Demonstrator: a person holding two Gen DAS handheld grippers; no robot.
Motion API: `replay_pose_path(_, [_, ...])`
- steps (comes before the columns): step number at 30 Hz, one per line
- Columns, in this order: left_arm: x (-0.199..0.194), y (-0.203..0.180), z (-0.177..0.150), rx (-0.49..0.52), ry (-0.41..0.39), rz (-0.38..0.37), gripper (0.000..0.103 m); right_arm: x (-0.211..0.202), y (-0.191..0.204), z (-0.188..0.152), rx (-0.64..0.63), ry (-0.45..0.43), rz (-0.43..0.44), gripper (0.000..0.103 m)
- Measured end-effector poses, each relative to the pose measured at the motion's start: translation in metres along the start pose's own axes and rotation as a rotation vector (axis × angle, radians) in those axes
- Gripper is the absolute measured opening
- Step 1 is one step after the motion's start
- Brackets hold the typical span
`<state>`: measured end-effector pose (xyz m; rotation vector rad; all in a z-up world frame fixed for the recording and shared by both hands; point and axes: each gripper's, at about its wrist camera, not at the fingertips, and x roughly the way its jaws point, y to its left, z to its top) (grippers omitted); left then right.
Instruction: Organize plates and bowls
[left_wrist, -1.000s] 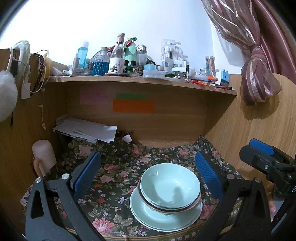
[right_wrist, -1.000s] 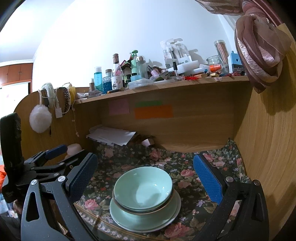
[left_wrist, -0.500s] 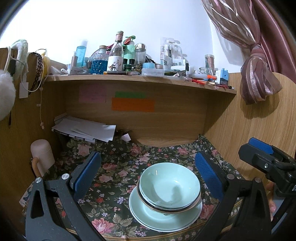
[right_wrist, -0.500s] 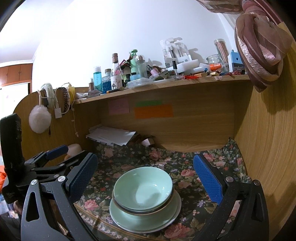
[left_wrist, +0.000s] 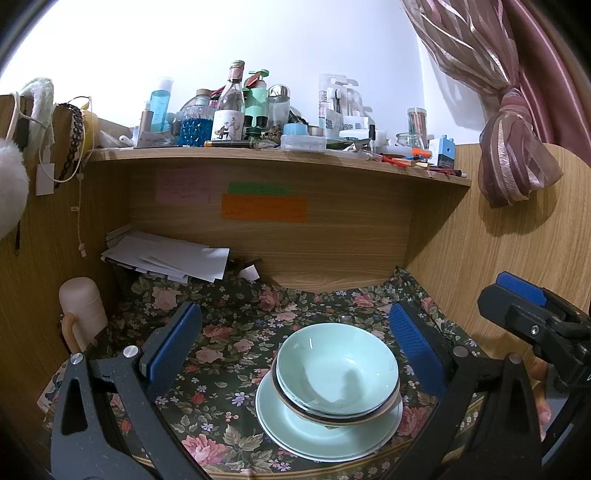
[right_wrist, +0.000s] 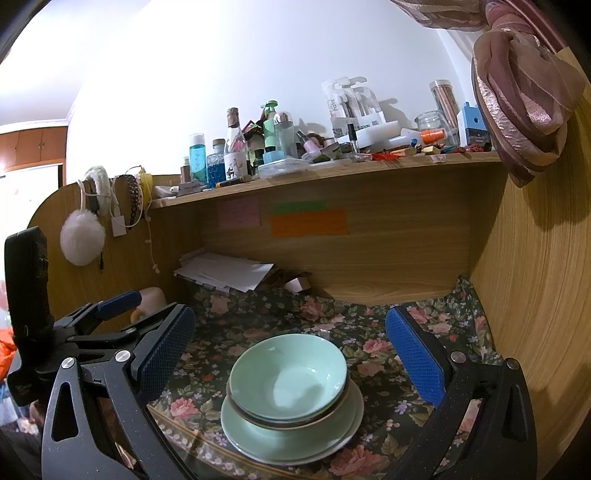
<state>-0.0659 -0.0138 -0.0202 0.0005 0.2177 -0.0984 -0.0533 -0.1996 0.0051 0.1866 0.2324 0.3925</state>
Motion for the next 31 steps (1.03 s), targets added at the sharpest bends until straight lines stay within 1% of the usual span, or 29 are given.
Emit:
replay_pose_path(6, [0.001,-0.001,0.0,0.005,0.002,-0.019,0.103,0.0,0.0,0.001,0.0,0.001,-0.001,0.103])
replay_pose_path(15, [0.006,-0.005,0.0,0.015,0.033,-0.045,0.103,-0.002,0.002,0.001,0.003,-0.005,-0.003,0.103])
replay_pose_path(18, [0.005,-0.006,-0.001,0.018,0.021,-0.035,0.103,-0.001,0.002,0.0,0.006,0.0,-0.003,0.103])
replay_pose_path(23, [0.005,-0.005,-0.001,0.009,0.023,-0.029,0.103,0.001,-0.001,-0.001,0.015,0.005,0.001,0.103])
replay_pose_path(26, [0.006,-0.006,-0.001,0.022,0.018,-0.021,0.103,0.004,-0.003,-0.001,0.016,0.011,0.002,0.103])
replay_pose_path(31, [0.01,-0.005,-0.002,0.012,0.032,-0.032,0.103,0.008,-0.005,-0.003,0.017,0.022,0.003,0.103])
